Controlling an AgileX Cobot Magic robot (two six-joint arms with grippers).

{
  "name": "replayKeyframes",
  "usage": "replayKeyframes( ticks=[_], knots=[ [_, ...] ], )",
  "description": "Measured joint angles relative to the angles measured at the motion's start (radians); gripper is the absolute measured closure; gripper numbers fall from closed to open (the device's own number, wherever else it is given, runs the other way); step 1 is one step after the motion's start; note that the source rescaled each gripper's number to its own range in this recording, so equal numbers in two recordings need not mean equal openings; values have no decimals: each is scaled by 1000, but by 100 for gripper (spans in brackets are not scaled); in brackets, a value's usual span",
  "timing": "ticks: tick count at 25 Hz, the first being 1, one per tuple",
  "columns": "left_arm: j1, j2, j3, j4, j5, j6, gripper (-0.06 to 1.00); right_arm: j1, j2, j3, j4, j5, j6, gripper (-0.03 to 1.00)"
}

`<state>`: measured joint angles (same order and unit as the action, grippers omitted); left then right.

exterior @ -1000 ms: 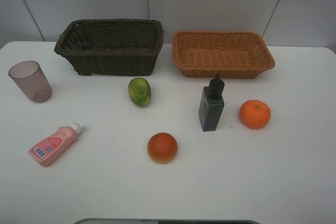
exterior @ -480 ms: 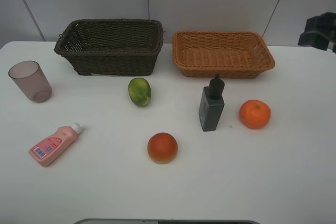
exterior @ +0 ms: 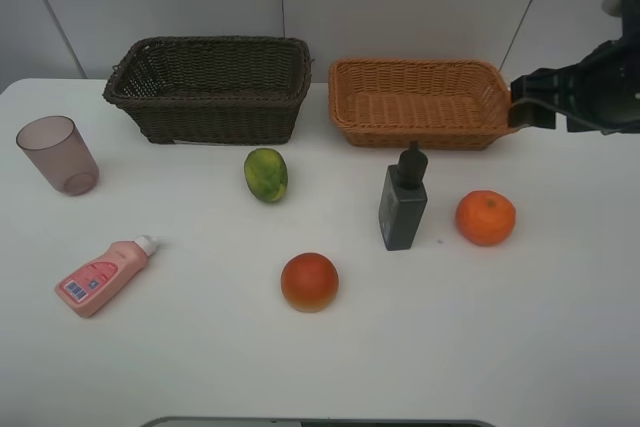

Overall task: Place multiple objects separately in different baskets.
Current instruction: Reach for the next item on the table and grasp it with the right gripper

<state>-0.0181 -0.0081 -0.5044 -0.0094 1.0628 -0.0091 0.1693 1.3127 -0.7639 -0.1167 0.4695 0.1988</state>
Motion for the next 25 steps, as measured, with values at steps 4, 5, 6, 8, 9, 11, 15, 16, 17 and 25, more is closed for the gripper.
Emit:
replayKeyframes(
  ticks=[4,5,6,8,9,11,15,16,17,25],
  knots=[
    [0,0,0,0,0,0,3,32,1,0,-17,26,0,44],
    [0,0,0,0,0,0,3,38,1,0,-19,38,0,44],
    [0,0,0,0,0,0,3,45,1,0,-21,51,0,44],
    [0,0,0,0,0,0,3,53,1,0,-21,67,0,44],
    [0,0,0,0,0,0,3,55,1,0,-21,73,0,44],
    [0,0,0,0,0,0,3,58,1,0,-21,89,0,44],
    [0,0,0,0,0,0,3,58,1,0,-21,129,0,44],
    [0,0,0,0,0,0,3,58,1,0,-21,137,0,44],
    [0,0,0,0,0,0,3,58,1,0,-21,147,0,44],
    [0,0,0,0,0,0,3,58,1,0,-21,199,0,44]
  ],
)
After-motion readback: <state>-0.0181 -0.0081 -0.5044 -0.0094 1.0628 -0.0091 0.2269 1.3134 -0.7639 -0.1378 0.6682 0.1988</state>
